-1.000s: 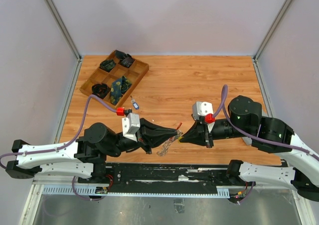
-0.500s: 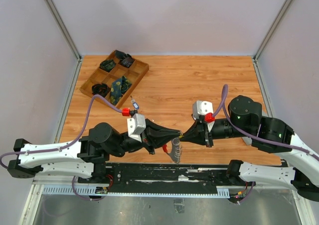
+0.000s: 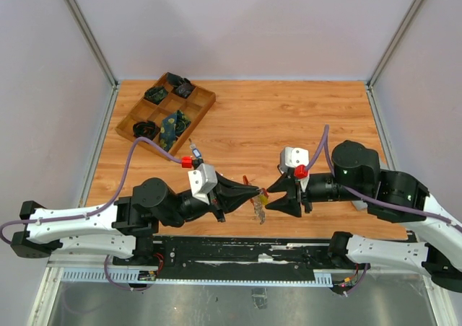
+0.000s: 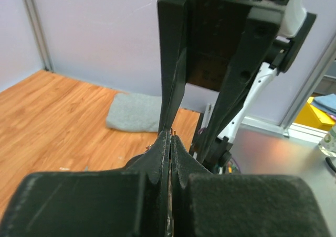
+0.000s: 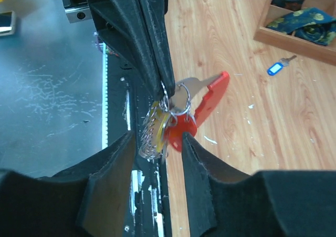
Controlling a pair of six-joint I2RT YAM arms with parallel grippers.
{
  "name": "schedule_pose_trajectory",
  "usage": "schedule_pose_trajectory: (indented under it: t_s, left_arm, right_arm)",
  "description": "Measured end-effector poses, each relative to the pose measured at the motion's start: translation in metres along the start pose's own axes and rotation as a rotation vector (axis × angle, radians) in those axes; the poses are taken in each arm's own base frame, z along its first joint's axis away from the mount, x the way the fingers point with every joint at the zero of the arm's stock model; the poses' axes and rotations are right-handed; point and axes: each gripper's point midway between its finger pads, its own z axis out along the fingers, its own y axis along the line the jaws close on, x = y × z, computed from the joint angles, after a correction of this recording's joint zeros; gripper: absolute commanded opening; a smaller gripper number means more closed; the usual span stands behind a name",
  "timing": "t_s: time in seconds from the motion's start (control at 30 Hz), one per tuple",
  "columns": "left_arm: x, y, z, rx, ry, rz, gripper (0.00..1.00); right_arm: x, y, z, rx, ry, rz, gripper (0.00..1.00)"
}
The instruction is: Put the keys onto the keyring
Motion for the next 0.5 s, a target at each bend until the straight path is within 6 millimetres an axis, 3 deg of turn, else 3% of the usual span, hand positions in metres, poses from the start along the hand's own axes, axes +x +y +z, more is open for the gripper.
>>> schedule_pose_trajectory:
  t_s: [0.27,0.5]
  left_arm:
    - [0.019,0.027,-0.005,-0.128,0.079,0.024,0.01]
    - [0.045,0.076,-0.008,-0.268,0.138,0.017,0.01]
  right_arm:
    - [-0.003,-0.016,-0.018,0.126,-0.025,-0.027,0.71]
    - [0.002,-0.042,-0.024,0.283,-0.028,-0.009,0.85]
